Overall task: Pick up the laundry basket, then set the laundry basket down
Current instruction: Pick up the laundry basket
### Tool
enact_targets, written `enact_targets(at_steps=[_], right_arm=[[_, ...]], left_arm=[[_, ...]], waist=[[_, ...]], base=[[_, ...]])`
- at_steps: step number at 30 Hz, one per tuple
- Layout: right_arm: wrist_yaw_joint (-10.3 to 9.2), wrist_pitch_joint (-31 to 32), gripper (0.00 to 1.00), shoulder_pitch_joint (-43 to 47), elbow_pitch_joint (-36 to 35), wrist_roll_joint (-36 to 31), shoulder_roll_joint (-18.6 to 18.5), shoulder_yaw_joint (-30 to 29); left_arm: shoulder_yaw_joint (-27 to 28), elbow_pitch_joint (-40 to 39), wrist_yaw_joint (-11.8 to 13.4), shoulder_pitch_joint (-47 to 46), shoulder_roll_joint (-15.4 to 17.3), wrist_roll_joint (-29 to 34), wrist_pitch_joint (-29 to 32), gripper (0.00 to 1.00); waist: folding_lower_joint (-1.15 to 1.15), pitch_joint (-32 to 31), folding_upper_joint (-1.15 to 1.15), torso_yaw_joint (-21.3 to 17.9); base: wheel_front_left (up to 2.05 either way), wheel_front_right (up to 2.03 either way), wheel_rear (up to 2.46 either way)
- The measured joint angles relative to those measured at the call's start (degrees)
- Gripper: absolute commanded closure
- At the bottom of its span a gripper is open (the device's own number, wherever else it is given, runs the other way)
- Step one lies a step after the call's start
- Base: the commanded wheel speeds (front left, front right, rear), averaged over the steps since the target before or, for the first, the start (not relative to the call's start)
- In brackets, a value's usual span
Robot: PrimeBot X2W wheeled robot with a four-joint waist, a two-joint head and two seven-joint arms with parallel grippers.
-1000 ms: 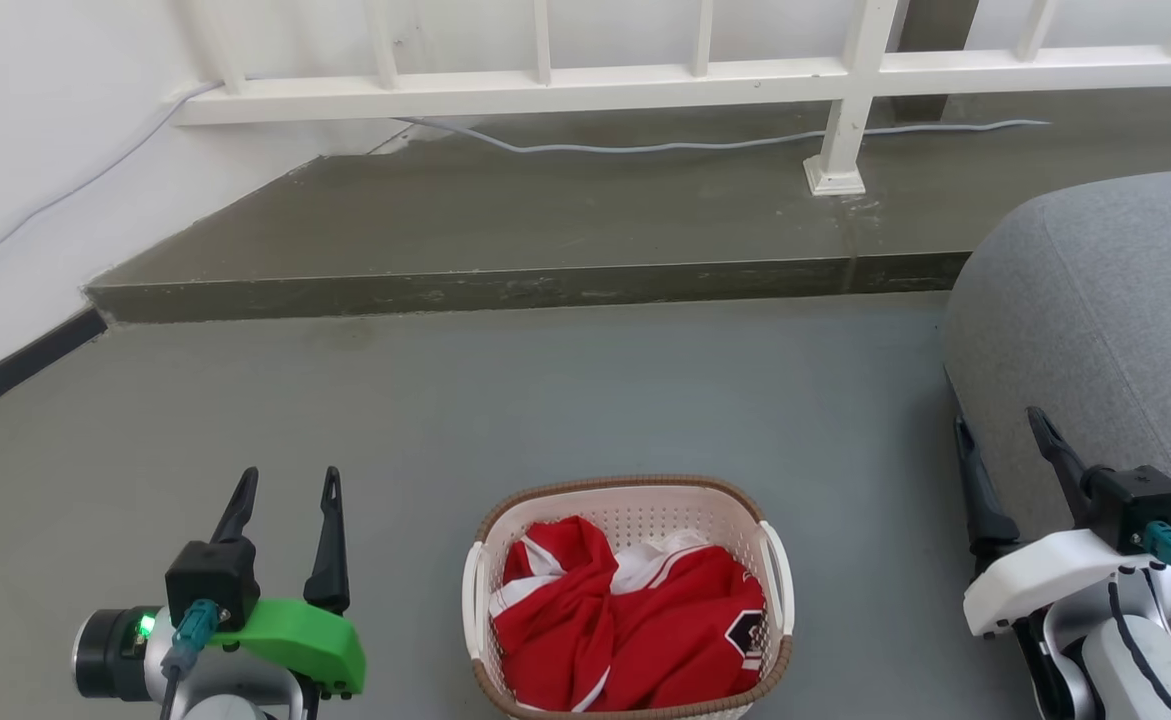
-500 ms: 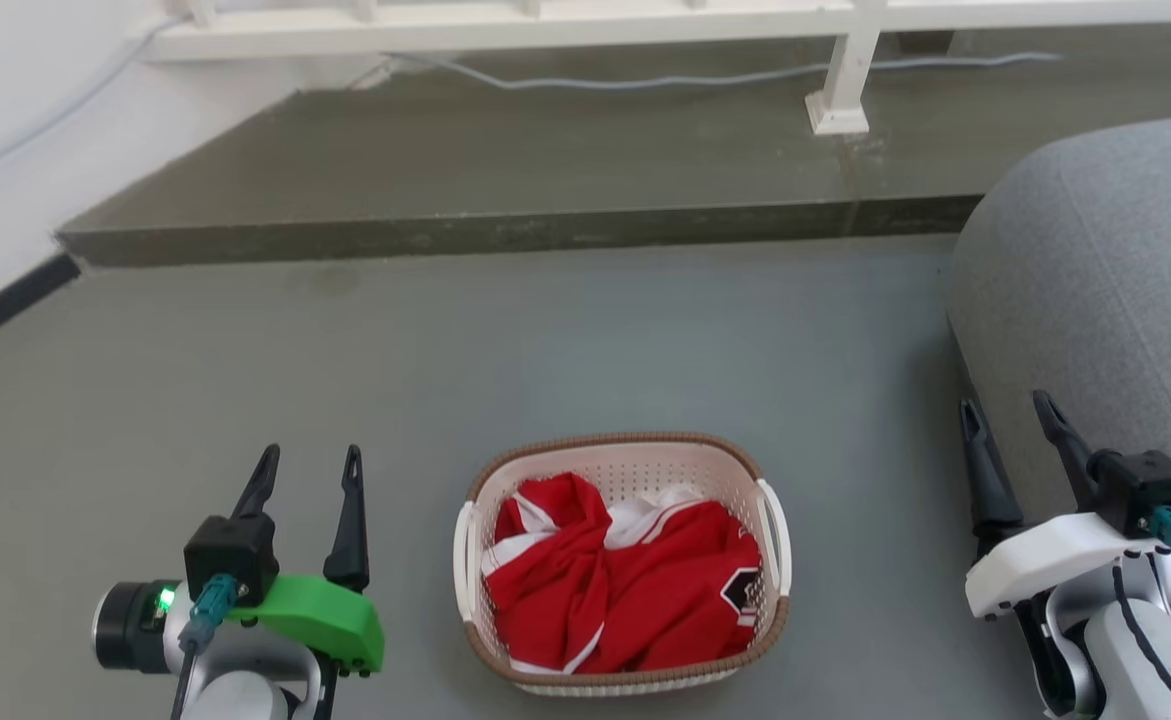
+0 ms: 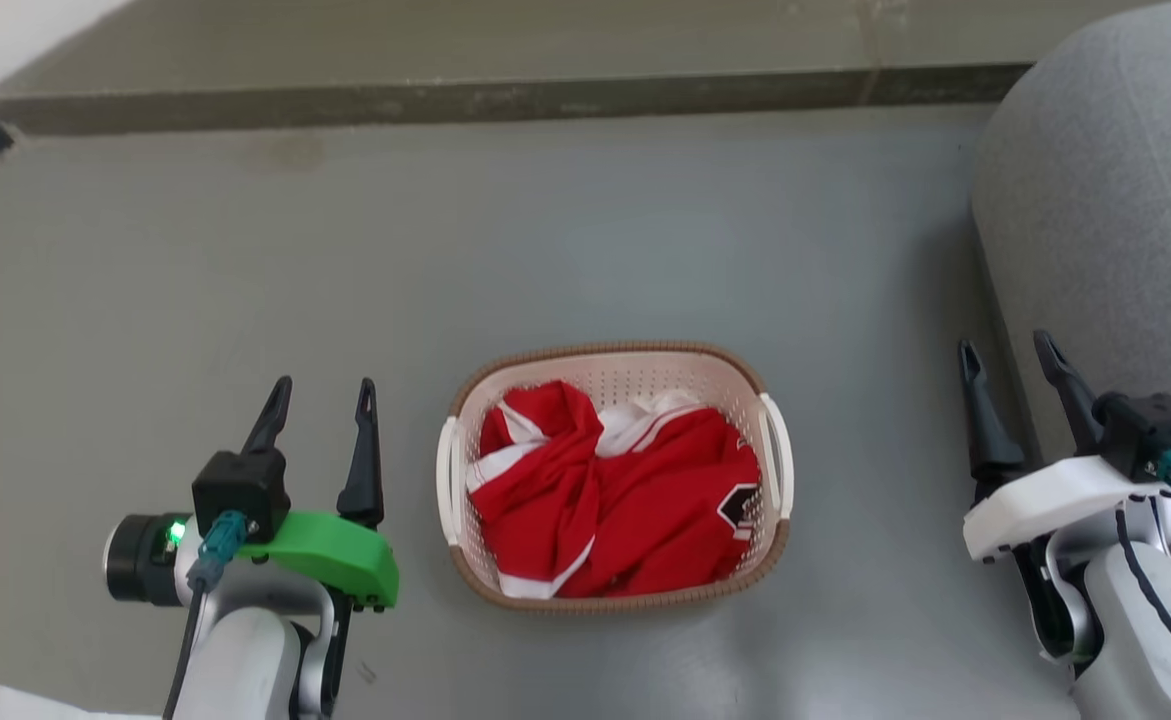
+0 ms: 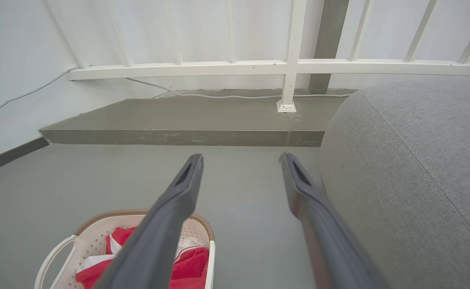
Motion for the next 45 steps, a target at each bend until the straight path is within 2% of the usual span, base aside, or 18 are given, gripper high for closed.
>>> enact_targets(at_steps=[15, 32, 45], right_arm=[[1.13, -0.1, 0.00, -9.5, 3.4, 0.0, 0.2, 0.7], [3.92, 0.2, 0.00, -19.6, 12.7, -0.9, 2.5, 4.7], [5.02, 0.2, 0.00, -23.4, 20.5, -1.3, 5.3, 6.6]], left_arm=[[-1.5, 4.1, -1.6, -10.2, -0.8, -0.4, 1.8, 0.00], [-2.2, 15.8, -6.1, -20.0, -1.9, -2.5, 4.5, 0.00], [-3.0, 25.2, -9.3, -24.9, -2.1, -4.6, 5.5, 0.00]], waist=[[0.00, 12.1, 0.00, 0.4], [0.01, 25.0, 0.00, 0.4], [0.01, 31.9, 0.00, -0.7]], base=[[0.00, 0.00, 0.00], [0.00, 0.00, 0.00], [0.00, 0.00, 0.00]])
